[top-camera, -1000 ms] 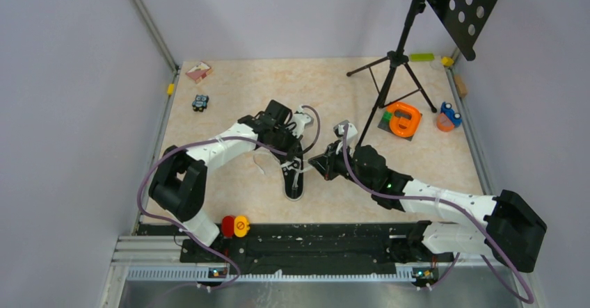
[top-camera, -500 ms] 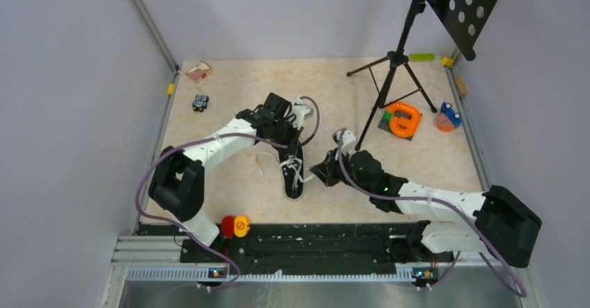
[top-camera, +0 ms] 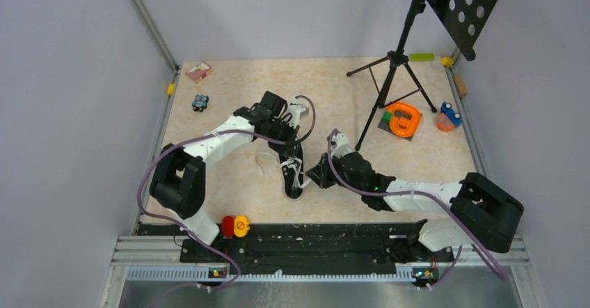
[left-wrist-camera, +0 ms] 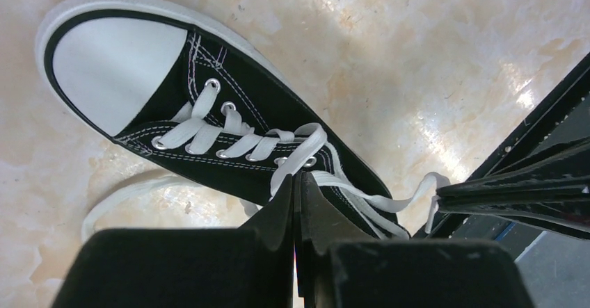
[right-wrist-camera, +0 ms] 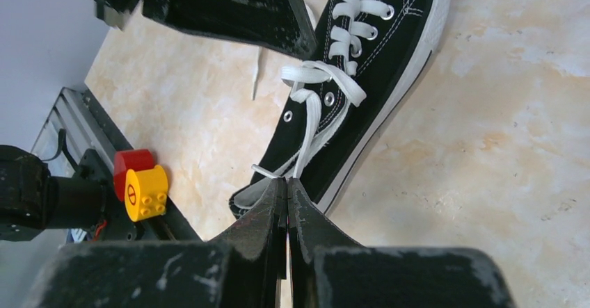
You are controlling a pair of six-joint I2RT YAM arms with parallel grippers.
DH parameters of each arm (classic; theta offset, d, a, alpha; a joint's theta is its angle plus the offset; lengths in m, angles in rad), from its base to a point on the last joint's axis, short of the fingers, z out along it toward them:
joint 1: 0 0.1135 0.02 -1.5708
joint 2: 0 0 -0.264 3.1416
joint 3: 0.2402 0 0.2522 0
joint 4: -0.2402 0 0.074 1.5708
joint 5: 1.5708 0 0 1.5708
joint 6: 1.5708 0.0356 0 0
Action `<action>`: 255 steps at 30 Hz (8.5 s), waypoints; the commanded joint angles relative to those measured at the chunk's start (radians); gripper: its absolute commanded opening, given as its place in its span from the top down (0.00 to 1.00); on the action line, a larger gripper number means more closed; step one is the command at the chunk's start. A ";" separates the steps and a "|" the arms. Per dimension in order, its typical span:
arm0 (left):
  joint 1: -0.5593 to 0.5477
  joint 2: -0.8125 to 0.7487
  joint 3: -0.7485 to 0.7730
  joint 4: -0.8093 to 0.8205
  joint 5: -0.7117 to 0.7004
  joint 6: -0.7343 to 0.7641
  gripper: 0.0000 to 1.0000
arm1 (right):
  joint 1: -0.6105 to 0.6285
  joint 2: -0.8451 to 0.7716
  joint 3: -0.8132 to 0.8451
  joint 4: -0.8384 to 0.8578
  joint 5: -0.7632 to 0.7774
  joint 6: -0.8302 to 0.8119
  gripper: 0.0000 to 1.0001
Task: Tie the shoes
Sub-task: Cross the shoelace with the shoelace.
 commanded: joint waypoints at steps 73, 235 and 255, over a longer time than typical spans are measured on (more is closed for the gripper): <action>-0.032 0.033 0.071 -0.045 -0.050 -0.046 1.00 | 0.008 0.031 0.001 0.112 0.066 0.166 1.00; 0.010 -0.051 -0.025 0.021 0.109 -0.114 1.00 | -0.065 0.363 0.273 0.091 0.232 0.645 1.00; 0.034 -0.025 -0.085 0.096 0.088 -0.159 1.00 | -0.065 0.380 0.163 0.241 0.139 0.807 0.76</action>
